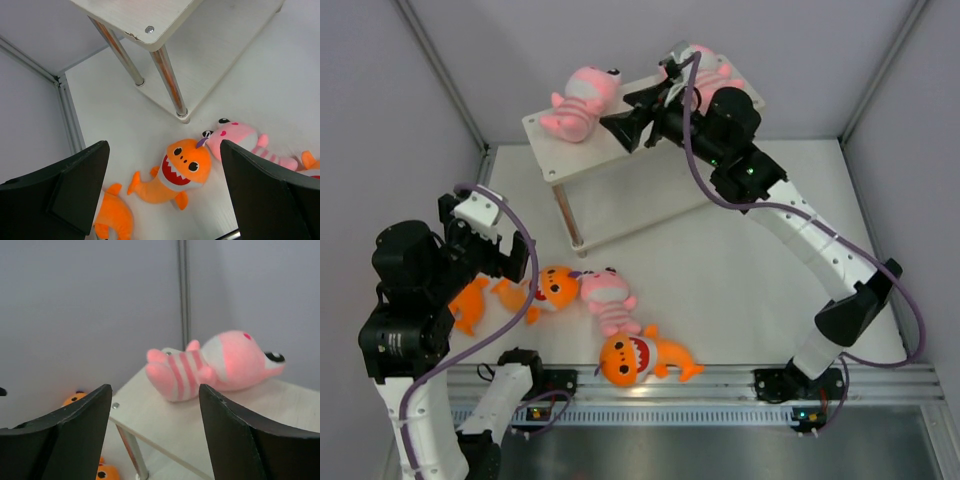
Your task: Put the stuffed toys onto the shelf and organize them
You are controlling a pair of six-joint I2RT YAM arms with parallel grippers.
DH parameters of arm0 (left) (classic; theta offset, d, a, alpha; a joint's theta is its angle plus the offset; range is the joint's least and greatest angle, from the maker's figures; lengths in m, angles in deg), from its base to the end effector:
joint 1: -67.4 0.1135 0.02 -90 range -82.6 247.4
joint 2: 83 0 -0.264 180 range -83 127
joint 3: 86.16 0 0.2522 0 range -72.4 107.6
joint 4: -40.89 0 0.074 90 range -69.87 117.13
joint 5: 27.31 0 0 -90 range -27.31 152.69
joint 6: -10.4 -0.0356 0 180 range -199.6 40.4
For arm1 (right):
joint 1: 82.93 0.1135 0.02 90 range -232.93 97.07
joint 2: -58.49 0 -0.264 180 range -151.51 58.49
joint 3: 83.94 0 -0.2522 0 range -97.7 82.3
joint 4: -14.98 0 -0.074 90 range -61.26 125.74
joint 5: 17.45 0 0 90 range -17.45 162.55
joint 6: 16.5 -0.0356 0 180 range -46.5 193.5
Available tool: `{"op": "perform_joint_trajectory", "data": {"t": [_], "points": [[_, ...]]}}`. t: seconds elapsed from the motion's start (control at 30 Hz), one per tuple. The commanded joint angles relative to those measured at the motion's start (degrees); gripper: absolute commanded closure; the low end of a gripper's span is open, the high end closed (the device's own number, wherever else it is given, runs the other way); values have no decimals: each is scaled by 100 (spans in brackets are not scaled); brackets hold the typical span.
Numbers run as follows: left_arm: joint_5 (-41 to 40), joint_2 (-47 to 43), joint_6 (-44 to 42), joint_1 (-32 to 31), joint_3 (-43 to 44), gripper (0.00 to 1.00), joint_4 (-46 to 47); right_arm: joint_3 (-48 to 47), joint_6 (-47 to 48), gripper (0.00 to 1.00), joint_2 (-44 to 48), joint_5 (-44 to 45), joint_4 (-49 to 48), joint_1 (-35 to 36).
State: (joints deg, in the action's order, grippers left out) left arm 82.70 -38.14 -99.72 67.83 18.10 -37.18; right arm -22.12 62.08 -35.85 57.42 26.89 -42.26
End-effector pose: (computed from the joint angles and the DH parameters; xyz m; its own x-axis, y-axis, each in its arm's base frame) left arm 0.0631 -0.0117 0.4824 -0.1915 0.3218 -0.9272 0.4079 0.8854 0.2230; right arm 0.2797 0.2525 0.5011 -0.0092 0.2441 -0.9697 -0.8376 0.5279 0.1408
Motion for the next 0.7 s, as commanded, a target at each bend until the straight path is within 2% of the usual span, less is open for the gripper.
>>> {"op": "perform_joint_trajectory", "data": {"t": [0.0, 0.17, 0.27, 0.43, 0.5, 0.53, 0.57, 0.63, 0.67], "points": [[-23, -83, -97, -7, -41, 1, 130, -865, 1316, 29, -283, 196, 726, 547], [-120, -135, -89, -7, -102, 1, 130, -2378, 1932, 26, -1313, 309, 1450, 863], [-85, -153, -80, -16, -190, 1, 138, -2880, 2231, 25, -1806, 476, 1617, 987], [-85, -144, -62, -7, -278, 1, 130, -2935, 2407, 27, -2149, 889, 1512, 996], [-76, -118, -45, -7, -296, 1, 130, -2917, 2416, 31, -2202, 1125, 1468, 1005], [-67, -127, -27, -7, -322, 1, 138, -2882, 2443, 34, -2202, 1153, 1442, 996], [-50, -118, -27, -7, -331, 1, 130, -2778, 2434, 48, -2185, 1153, 1320, 996], [3, -135, -18, -7, -340, 1, 130, -2549, 2373, 60, -2027, 1092, 1126, 979], [20, -144, -18, -7, -340, 1, 130, -2287, 2355, 71, -1948, 1074, 1021, 952]]}}
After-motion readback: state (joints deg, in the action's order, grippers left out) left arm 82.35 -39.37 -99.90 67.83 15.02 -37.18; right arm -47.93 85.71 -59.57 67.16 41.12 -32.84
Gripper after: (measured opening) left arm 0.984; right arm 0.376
